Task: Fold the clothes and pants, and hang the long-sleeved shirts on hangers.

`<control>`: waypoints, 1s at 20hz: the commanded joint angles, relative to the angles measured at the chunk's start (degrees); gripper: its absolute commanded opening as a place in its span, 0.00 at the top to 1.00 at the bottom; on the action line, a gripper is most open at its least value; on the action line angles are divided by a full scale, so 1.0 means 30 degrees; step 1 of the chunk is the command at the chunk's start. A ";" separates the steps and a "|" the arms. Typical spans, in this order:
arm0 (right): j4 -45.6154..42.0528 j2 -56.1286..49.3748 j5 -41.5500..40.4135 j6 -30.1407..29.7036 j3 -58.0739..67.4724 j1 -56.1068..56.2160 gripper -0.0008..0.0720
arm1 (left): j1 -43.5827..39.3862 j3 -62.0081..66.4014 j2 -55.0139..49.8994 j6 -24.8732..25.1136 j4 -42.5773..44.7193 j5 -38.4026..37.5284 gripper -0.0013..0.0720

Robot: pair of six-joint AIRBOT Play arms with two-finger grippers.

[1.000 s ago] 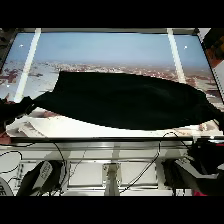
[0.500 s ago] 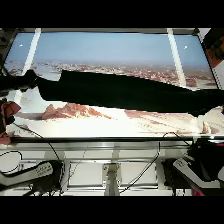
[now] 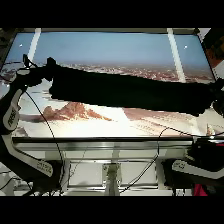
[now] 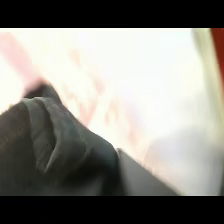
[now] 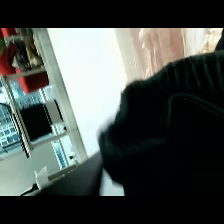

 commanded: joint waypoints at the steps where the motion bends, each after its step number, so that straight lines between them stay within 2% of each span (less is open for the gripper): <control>1: -0.2878 -0.2973 0.2361 -0.0262 0.2812 0.0182 0.35 | -0.0262 0.0262 -0.1260 0.0000 -0.3774 0.2776 0.17; 4: -0.3220 -0.4648 0.6448 -0.2091 0.5639 -0.0291 0.35 | -0.0109 0.0291 -0.1151 0.0933 -0.3723 0.2375 0.19; 5: -0.3417 -0.4721 0.7242 -0.3381 0.6280 -0.0386 0.35 | -0.0117 0.0291 -0.0984 0.1683 -0.3723 0.1916 0.28; 6: -0.3687 -0.4714 0.8116 -0.4641 0.6863 -0.0495 0.36 | -0.0117 0.0291 -0.0714 0.2550 -0.3723 0.1180 0.48; 7: -0.3971 -0.4707 0.9522 -0.5807 0.7584 -0.0641 0.37 | -0.0240 0.0291 -0.0350 0.3920 -0.3723 0.0044 0.75; 8: -0.4284 -0.4699 1.1191 -0.6747 0.8276 -0.0838 0.47 | -0.0495 0.0291 0.0058 0.5413 -0.3723 -0.1173 0.96; 9: -0.4823 -0.4699 1.3121 -0.7672 0.9034 -0.1064 0.72 | -0.0874 0.0291 0.0474 0.6258 -0.3672 -0.2229 0.96; 10: -0.5428 -0.4699 1.4877 -0.8335 0.9712 -0.1282 0.90 | -0.1450 0.0291 0.0903 0.6360 -0.3643 -0.3228 0.96; 13: -0.6215 -0.4415 1.9402 -1.0418 1.0637 -0.2237 0.91 | -0.4226 0.0299 0.1668 0.5668 -0.3453 -0.4743 0.97; 15: -0.6411 -0.3883 2.0655 -1.1227 1.0112 -0.3191 0.91 | -0.7031 0.0335 0.1676 0.3643 -0.1698 -0.4685 0.97; 17: -0.6411 -0.3184 2.1245 -1.2021 0.8539 -0.4422 0.91 | -0.9945 0.0335 0.1610 0.1603 0.1100 -0.3942 0.97; 20: -0.6113 -0.1639 2.0444 -1.3056 0.4306 -0.6790 0.91 | -1.4141 0.0372 0.1173 -0.1683 0.4626 -0.1311 0.97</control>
